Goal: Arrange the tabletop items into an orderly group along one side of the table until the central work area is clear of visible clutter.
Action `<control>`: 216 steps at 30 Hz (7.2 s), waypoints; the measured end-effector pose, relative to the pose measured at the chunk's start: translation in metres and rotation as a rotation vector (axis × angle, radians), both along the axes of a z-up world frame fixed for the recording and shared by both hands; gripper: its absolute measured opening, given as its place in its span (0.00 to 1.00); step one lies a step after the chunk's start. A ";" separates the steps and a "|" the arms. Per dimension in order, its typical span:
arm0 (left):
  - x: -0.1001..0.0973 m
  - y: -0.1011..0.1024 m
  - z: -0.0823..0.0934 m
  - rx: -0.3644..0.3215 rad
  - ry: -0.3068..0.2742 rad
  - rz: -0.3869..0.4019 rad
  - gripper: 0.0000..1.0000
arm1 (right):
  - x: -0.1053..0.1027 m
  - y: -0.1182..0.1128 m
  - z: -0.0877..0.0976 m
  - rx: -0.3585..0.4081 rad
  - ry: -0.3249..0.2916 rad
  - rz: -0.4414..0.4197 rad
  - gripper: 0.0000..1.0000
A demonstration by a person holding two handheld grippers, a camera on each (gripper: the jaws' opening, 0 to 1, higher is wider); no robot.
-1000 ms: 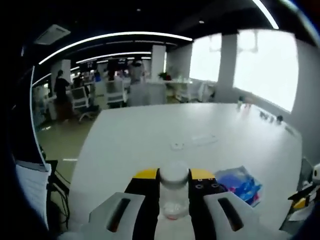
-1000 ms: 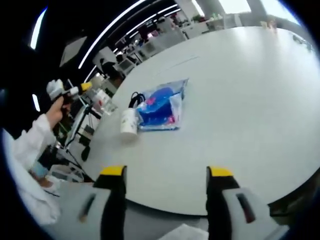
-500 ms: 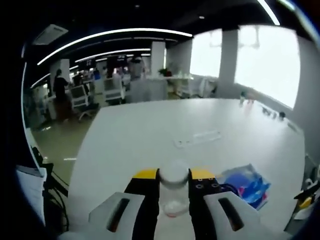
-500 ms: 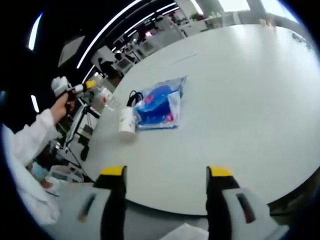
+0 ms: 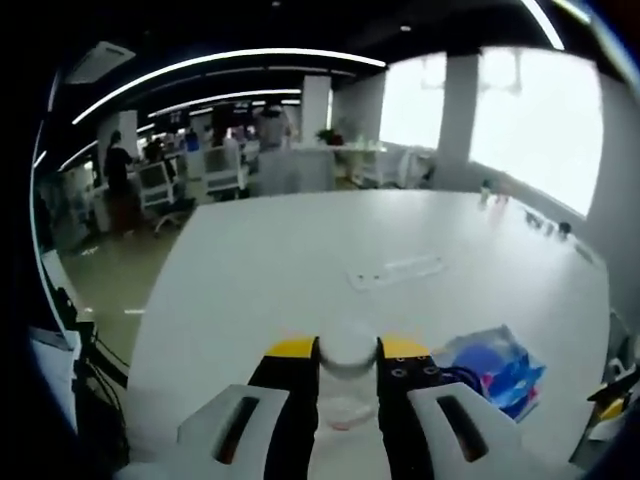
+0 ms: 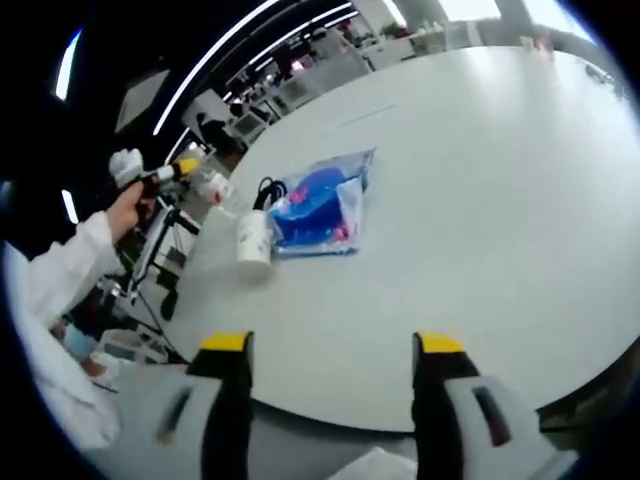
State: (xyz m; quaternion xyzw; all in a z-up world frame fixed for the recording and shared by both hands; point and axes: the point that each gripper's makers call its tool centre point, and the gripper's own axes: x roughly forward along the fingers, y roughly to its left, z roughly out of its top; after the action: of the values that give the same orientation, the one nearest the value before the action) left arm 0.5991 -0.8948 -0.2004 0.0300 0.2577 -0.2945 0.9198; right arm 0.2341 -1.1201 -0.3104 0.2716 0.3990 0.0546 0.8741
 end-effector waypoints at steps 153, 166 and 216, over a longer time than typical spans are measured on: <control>-0.179 0.005 -0.028 -0.186 0.165 0.295 0.82 | 0.064 -0.068 0.070 -0.041 -0.206 0.361 0.62; -0.150 -0.015 -0.051 -0.191 0.236 0.219 0.74 | 0.107 -0.031 0.086 -0.056 -0.238 0.394 0.60; -0.103 -0.024 -0.128 -0.188 0.362 0.181 0.56 | 0.243 0.096 0.044 -0.120 -0.176 0.529 0.49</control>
State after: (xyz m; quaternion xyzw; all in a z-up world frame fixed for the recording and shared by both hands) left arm 0.4965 -0.9183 -0.3284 -0.1326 0.3915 -0.2340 0.8800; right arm 0.4771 -1.0240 -0.2665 0.1002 0.3811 0.2804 0.8753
